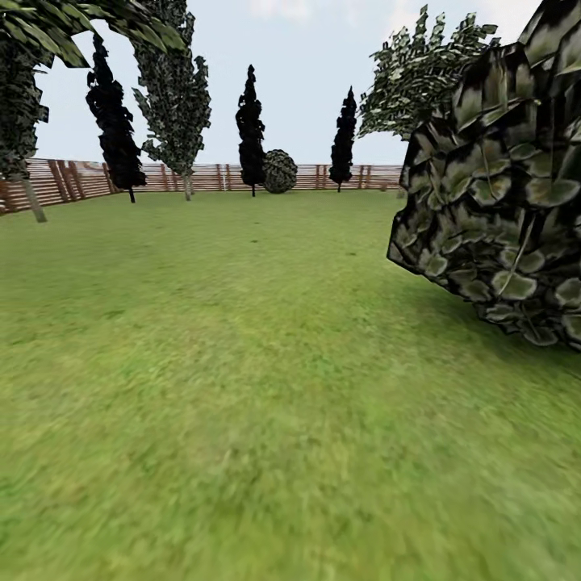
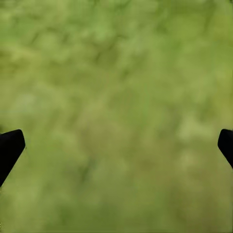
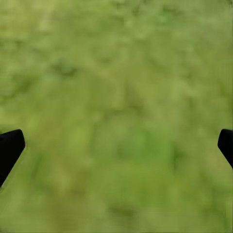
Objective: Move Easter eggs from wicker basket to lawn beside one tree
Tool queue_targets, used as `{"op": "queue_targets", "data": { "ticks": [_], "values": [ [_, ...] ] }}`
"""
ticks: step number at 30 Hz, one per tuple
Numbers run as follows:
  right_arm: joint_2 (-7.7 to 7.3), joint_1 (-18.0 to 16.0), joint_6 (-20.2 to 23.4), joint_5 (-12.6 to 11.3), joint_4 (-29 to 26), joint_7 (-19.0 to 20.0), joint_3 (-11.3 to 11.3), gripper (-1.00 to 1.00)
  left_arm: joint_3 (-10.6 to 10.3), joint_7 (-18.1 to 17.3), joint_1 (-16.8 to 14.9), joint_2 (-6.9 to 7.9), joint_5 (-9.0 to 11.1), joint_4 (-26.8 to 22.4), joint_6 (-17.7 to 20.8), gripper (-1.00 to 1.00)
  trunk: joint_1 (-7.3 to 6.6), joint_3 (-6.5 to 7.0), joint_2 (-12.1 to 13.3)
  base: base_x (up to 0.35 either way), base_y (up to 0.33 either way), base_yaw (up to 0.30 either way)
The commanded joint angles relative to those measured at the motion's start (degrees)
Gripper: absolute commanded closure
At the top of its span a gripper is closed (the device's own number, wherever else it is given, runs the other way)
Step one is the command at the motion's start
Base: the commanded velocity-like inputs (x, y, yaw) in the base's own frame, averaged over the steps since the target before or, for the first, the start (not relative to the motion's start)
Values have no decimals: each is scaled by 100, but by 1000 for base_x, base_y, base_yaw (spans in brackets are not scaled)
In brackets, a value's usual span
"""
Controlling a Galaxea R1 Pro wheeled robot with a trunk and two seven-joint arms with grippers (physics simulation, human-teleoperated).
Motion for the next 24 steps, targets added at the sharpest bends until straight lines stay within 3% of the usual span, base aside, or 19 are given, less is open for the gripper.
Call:
{"op": "queue_targets", "data": {
  "ticks": [1,11,24],
  "values": [
    [-5,-1,-17,-45,-1,-20,44,-100,6,14,-4,-3,-4,6,-19,-100,2,-5,-2,336,0,284],
    [-3,0,-18,-45,-3,-20,44,-100,7,14,-4,-3,-5,4,-19,-100,2,-5,-2,336,0,256],
    [-6,0,-18,-51,-3,-29,44,-100,7,14,-5,6,-4,0,-19,-100,2,-5,-2,330,0,22]
  ]
}}
